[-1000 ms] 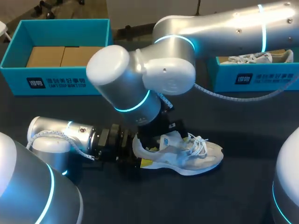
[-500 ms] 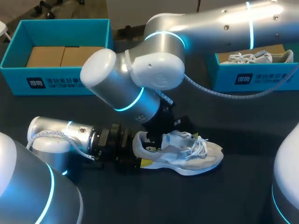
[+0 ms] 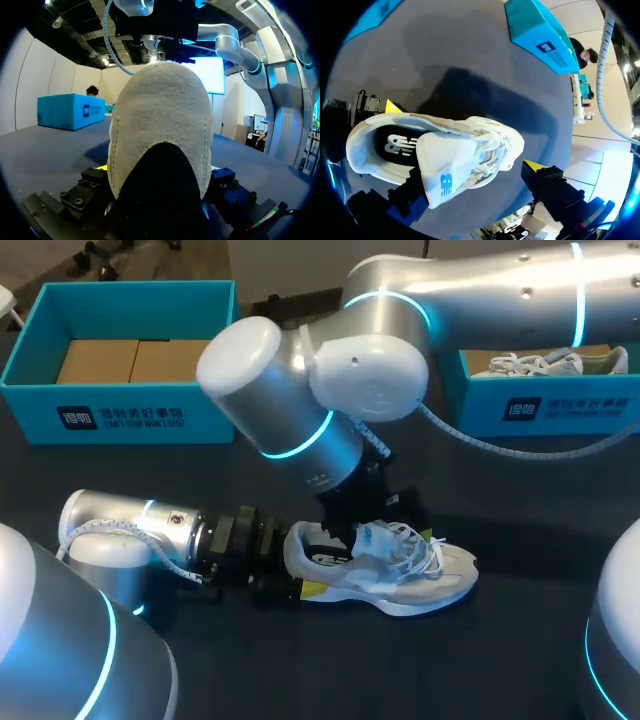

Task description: Take the shoe out of the shoebox, open the shoe tongue, remove and reinsert the insole, then place the shoe into the shoebox

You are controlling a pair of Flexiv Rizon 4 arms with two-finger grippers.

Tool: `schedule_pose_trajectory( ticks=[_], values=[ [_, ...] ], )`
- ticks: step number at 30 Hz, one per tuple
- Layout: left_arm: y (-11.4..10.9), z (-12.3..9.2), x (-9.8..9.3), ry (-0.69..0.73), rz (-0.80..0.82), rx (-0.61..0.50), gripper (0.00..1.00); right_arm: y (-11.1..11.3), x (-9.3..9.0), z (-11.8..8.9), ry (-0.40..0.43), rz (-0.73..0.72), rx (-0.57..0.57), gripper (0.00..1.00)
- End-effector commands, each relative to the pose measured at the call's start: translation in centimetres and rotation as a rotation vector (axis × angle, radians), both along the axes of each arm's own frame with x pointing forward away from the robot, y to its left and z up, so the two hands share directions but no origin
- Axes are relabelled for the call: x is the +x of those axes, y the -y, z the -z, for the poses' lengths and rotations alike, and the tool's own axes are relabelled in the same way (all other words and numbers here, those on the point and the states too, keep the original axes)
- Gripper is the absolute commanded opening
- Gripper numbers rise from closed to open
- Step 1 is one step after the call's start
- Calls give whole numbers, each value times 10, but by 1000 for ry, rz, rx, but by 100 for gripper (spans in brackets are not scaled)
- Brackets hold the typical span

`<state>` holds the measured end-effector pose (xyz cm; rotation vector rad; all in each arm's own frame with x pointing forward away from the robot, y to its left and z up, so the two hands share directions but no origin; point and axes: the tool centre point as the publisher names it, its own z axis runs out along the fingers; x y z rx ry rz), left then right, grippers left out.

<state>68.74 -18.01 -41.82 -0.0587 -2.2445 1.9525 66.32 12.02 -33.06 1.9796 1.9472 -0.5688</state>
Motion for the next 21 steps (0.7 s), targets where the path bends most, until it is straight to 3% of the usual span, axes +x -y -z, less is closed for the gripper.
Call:
schedule_pose_trajectory(
  ticks=[1, 3, 9, 21],
  values=[
    [0, 4, 1, 0, -1, 0, 0, 13, -2, 0, 364, 691, 64, 62],
    [0, 4, 1, 0, -1, 0, 0, 12, -1, -3, 359, 700, 74, 51],
    [0, 4, 1, 0, -1, 0, 0, 11, 0, -7, 318, 708, 134, 45],
    [0, 4, 1, 0, -1, 0, 0, 1, -3, -15, 246, 625, 253, 46]
  ],
)
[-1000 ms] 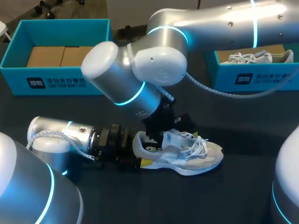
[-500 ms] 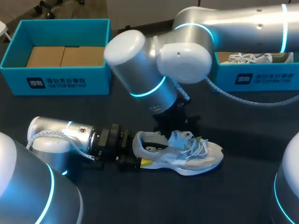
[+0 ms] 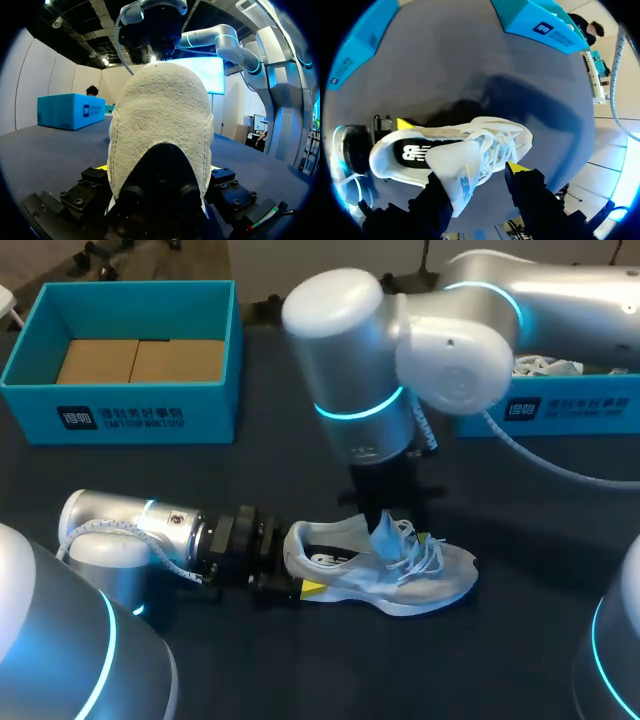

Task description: Take the shoe out of the shoebox, open the shoe tongue, remove and reinsert the insole, then place the shoe into the shoebox

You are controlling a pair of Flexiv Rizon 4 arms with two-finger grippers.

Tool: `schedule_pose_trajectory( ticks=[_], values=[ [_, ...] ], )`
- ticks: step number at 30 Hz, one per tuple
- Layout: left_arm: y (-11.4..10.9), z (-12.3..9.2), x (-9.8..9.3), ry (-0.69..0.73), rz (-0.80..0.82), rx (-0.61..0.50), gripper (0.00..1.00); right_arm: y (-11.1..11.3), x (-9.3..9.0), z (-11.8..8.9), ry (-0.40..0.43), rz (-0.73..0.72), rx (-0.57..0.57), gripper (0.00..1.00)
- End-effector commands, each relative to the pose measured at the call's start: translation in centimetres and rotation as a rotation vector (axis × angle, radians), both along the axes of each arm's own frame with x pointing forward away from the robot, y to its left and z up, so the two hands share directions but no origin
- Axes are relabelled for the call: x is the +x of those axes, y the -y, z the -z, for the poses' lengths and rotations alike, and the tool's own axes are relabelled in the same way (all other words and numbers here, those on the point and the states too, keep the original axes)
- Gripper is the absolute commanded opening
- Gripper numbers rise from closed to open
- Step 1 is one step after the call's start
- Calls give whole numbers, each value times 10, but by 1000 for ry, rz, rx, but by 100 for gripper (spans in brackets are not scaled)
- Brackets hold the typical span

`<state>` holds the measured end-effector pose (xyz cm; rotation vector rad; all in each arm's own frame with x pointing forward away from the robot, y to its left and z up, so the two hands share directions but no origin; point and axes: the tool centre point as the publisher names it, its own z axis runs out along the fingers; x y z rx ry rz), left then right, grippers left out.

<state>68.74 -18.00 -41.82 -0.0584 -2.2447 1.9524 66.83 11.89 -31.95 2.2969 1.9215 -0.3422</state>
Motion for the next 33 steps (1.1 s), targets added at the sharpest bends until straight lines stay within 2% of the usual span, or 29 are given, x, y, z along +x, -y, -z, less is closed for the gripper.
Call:
schedule_pose_trajectory(
  ticks=[1, 4, 5, 6, 8, 14, 21, 28, 33],
  values=[
    [0, 4, 1, 0, -1, 0, 0, -1, -8, -5, 150, 465, 25, 45],
    [0, 4, 1, 0, -1, 0, 0, 1, -7, -6, 139, 439, 66, 39],
    [0, 4, 1, 0, -1, 0, 0, 2, -7, -7, 137, 435, 70, 33],
    [0, 4, 1, 0, -1, 0, 0, 3, -7, -7, 133, 429, 76, 25],
    [0, 4, 1, 0, -1, 0, 0, 5, -8, -9, 128, 419, 86, 0],
    [0, 4, 1, 0, -1, 0, 0, 12, -5, -10, 106, 399, 109, 0],
    [0, 4, 1, 0, -1, 0, 0, 36, -5, -11, 129, 213, 357, 0],
    [0, 4, 1, 0, -1, 0, 0, 60, -7, -4, 115, 158, 514, 0],
    [0, 4, 1, 0, -1, 0, 0, 66, -6, 4, 138, 74, 654, 0]
  ],
)
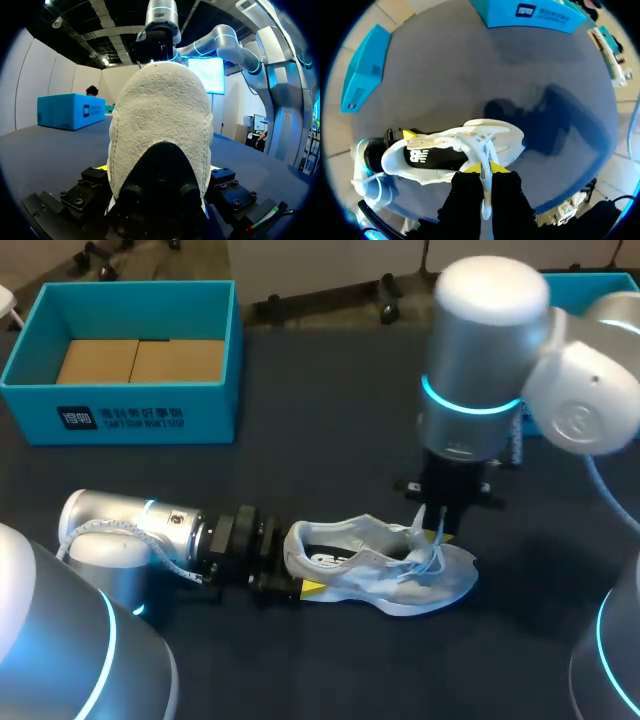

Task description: Take the shoe out of the shoebox, open the shoe tongue, remove and reinsert the insole, then place the shoe into the shoebox

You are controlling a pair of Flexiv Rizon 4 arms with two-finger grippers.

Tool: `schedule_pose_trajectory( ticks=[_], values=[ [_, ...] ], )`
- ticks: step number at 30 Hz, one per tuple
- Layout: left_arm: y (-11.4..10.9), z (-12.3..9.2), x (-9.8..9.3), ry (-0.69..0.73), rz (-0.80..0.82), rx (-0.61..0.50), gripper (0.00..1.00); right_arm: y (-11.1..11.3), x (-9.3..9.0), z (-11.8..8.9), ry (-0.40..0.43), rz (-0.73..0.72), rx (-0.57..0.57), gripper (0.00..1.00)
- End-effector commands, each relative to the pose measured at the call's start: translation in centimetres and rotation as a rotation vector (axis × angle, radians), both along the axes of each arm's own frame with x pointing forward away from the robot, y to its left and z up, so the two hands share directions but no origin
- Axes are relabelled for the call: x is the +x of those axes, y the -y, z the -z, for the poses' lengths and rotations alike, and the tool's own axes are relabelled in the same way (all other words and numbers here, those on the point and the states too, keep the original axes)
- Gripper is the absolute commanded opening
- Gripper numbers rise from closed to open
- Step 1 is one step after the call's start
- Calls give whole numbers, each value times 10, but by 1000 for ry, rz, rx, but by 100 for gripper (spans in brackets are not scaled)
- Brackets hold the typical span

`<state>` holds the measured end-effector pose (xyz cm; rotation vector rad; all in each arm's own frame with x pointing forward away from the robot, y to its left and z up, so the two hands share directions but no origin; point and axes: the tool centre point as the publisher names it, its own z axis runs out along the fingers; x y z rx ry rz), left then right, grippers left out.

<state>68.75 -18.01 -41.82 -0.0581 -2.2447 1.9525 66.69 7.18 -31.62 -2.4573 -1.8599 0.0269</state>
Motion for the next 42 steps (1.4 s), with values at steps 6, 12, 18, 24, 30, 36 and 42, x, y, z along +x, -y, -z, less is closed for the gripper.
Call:
schedule_pose_trajectory(
  ticks=[6, 12, 18, 24, 30, 36, 42],
  values=[
    [0, 4, 1, 0, -1, 0, 0, 28, -4, 20, 113, -57, 470, 0],
    [0, 4, 1, 0, -1, 0, 0, 38, -3, 36, 120, -81, 575, 0],
    [0, 4, 1, 0, -1, 0, 0, 43, -1, 45, 104, -95, 621, 0],
    [0, 4, 1, 0, -1, 0, 0, 49, -3, 33, 90, -76, 587, 42],
    [0, 4, 1, 0, -1, 0, 0, 54, -10, 2, 83, -70, 505, 46],
    [0, 4, 1, 0, -1, 0, 0, 47, -14, -36, 77, -99, 407, 47],
    [0, 4, 1, 0, -1, 0, 0, 24, -8, -69, 57, -166, 268, 42]
  ],
)
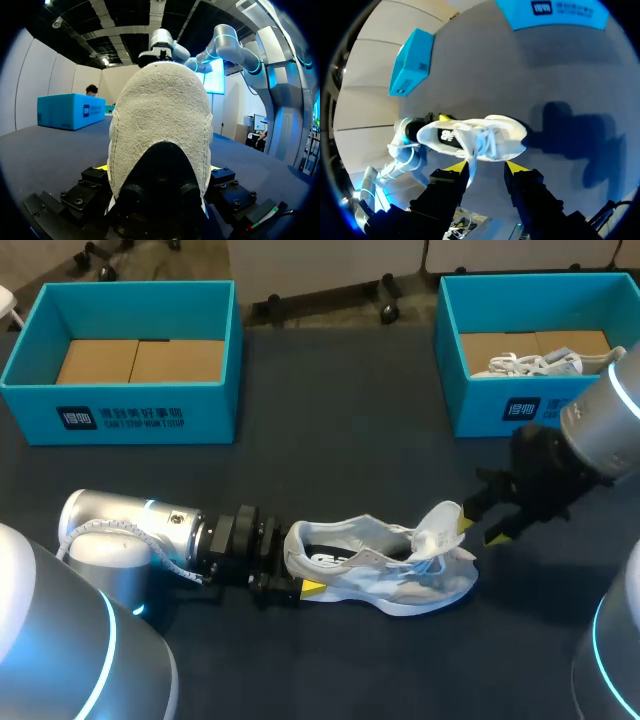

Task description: Take the shoe out of the shoebox, open the shoe tongue, remove and reinsert the insole, then place the shoe into the shoebox

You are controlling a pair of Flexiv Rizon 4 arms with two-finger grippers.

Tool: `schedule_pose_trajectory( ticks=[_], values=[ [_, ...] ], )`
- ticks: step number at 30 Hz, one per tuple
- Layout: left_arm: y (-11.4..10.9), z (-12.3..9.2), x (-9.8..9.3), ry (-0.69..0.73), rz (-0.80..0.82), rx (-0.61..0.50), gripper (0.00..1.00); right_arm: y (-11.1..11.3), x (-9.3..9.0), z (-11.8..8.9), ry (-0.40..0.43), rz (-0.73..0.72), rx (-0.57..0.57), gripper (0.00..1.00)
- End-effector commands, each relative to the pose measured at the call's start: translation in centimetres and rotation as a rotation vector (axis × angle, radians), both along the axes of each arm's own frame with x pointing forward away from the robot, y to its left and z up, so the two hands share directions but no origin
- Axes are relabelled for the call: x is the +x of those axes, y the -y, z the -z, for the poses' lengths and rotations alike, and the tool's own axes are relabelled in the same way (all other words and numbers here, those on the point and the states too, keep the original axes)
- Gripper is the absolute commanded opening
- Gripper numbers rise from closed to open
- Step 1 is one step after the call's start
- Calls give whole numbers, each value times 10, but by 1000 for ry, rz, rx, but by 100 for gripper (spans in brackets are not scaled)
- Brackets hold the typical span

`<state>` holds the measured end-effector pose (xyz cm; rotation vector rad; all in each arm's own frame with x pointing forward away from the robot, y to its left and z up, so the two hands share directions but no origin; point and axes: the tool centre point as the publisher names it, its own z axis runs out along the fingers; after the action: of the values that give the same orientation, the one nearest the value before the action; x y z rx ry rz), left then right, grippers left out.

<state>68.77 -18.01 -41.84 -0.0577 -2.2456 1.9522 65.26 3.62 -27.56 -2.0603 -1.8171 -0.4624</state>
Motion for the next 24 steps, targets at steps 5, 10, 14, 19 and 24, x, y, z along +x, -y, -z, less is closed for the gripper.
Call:
schedule_pose_trajectory(
  ticks=[5, 10, 14, 19, 24],
  values=[
    [0, 3, 1, 0, -1, -1, 0, -31, 6, -57, 49, -246, -349, 2],
    [0, 3, 1, 0, -1, -1, 0, -52, 7, -72, 135, -489, -429, 0],
    [0, 3, 1, 0, -1, -1, 0, -76, 16, -76, 165, -664, -457, 0],
    [0, 3, 1, 0, -1, -1, 0, -118, 23, -74, 170, -903, -458, 0],
    [0, 3, 1, 0, -1, -1, 0, -134, 22, -68, 160, -973, -372, 0]
  ],
)
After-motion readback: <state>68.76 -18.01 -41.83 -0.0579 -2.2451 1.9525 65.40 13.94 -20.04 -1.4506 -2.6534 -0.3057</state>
